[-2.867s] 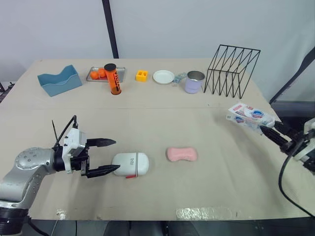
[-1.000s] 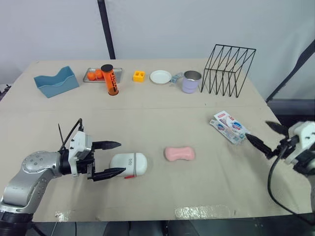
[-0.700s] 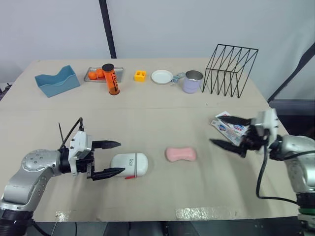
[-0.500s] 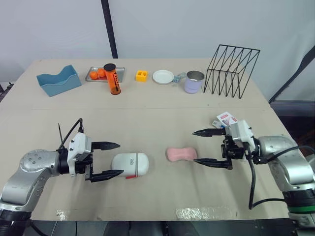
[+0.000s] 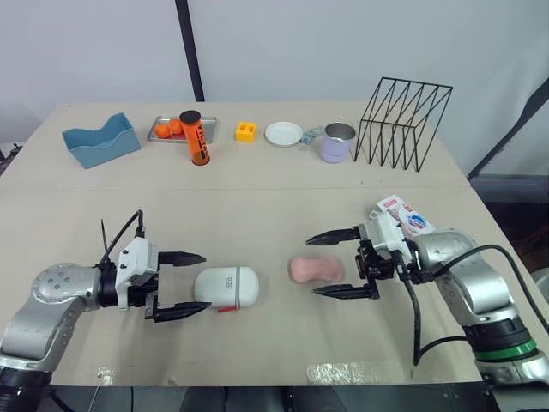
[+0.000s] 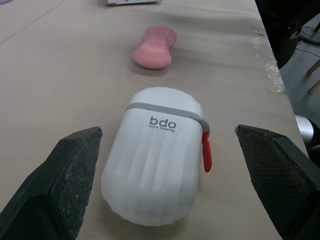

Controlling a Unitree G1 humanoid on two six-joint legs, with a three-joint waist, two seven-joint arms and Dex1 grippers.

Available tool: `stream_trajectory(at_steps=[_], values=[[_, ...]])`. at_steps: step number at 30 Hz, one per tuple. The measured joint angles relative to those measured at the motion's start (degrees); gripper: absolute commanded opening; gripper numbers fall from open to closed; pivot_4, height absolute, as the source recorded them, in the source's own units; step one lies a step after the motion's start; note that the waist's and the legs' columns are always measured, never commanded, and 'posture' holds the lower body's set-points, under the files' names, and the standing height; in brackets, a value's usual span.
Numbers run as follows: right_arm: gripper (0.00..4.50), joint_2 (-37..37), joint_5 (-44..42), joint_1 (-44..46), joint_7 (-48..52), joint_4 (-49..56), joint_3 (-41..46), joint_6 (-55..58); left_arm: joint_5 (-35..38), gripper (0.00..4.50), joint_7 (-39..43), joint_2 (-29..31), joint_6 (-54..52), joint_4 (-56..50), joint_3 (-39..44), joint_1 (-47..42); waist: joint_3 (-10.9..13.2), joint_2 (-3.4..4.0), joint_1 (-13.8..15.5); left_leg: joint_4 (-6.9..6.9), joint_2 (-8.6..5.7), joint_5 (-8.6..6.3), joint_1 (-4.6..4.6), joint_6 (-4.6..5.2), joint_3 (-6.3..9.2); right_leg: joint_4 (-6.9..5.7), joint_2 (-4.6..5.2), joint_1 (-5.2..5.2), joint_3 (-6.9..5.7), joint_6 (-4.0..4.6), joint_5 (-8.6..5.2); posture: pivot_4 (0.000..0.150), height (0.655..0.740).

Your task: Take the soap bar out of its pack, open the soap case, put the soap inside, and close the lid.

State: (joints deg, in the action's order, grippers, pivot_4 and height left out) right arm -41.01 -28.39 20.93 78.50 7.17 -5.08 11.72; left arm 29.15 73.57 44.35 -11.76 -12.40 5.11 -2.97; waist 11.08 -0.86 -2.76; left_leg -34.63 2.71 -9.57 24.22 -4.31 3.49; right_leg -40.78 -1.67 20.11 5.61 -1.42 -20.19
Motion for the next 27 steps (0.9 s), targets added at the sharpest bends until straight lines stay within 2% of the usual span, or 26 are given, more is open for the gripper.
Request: stream_trajectory(at_steps=[13, 19, 22, 27], values=[[4.48, 0.80, 0.00, 0.65, 2.56, -1.40, -0.86, -0.41, -2.11, 4.50, 3.03, 1.81, 4.12, 3.59, -0.09, -0.70, 0.01, -0.02, 0.00, 0.00, 0.00, 0.00, 0.01, 0.00, 0.01, -0.01, 0.01, 0.02, -0.02, -0.02, -0.01, 0.150, 0.7400], [4.48, -2.03, -0.26, -3.58, 3.67, -5.02, 4.12, -2.50, -2.16, 4.50, 3.21, 1.85, 4.19, 3.57, -0.11, -0.22, 0.02, -0.04, 0.01, 0.00, 0.00, 0.00, 0.01, 0.00, 0.00, -0.01, 0.00, 0.02, -0.01, -0.02, -0.01, 0.150, 0.7400], [4.48, -4.04, -0.53, -7.08, 6.54, -9.48, 8.42, -7.07, -2.09, 4.50, 3.20, 1.84, 4.26, 3.49, -0.09, -0.02, 0.02, -0.05, 0.01, -0.01, 0.00, 0.00, 0.01, 0.01, -0.01, -0.01, 0.00, 0.01, -0.01, -0.02, -0.01, 0.150, 0.7400], [4.48, -4.59, -0.57, -8.72, 9.17, -13.74, 10.30, -10.91, -2.22, 4.50, 3.65, 1.84, 5.97, 3.74, -0.11, -0.03, 0.02, -0.04, -0.21, -0.01, 0.03, 0.00, -0.04, 0.01, -0.06, -0.02, -0.04, 0.01, 0.05, -0.02, -0.01, 0.150, 0.7400]])
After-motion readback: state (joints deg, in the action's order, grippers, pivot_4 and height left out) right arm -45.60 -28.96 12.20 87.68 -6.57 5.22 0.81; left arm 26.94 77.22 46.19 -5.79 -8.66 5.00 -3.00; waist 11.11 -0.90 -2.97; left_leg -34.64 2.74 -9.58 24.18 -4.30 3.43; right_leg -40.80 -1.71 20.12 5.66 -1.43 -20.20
